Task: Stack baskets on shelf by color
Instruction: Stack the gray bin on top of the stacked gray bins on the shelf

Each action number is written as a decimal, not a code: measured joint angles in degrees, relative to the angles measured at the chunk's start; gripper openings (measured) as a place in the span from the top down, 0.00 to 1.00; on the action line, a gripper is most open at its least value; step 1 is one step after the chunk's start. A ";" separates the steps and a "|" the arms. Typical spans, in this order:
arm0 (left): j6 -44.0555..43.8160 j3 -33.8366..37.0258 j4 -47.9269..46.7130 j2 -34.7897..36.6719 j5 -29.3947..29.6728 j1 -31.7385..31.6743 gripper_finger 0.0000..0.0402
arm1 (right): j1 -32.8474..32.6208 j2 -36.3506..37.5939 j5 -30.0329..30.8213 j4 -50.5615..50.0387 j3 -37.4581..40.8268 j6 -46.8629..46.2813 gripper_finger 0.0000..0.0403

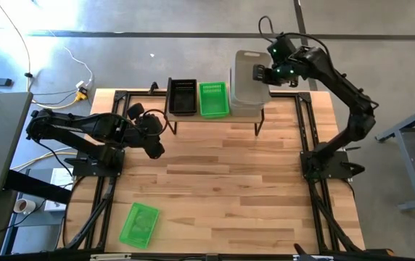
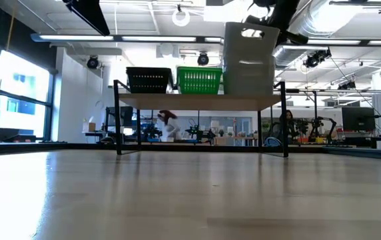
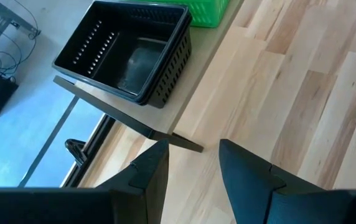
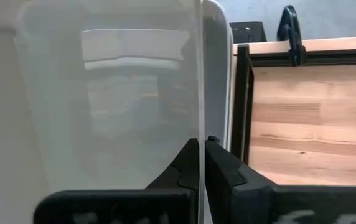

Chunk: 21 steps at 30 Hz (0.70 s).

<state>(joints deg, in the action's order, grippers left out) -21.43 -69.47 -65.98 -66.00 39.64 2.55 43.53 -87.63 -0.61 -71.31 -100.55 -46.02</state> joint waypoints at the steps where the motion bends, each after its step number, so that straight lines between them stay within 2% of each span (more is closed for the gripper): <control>1: 0.00 0.00 0.00 0.00 0.00 0.00 0.67 | 0.00 -0.22 0.06 -0.26 0.00 0.01 1.00; 21: 0.53 0.00 -0.02 0.00 0.00 0.00 0.67 | 0.00 -2.08 1.18 -1.12 0.00 4.07 1.00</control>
<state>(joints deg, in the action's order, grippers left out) -20.90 -69.47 -66.00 -66.00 39.64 2.55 43.53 -89.71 0.58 -72.42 -100.55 -41.95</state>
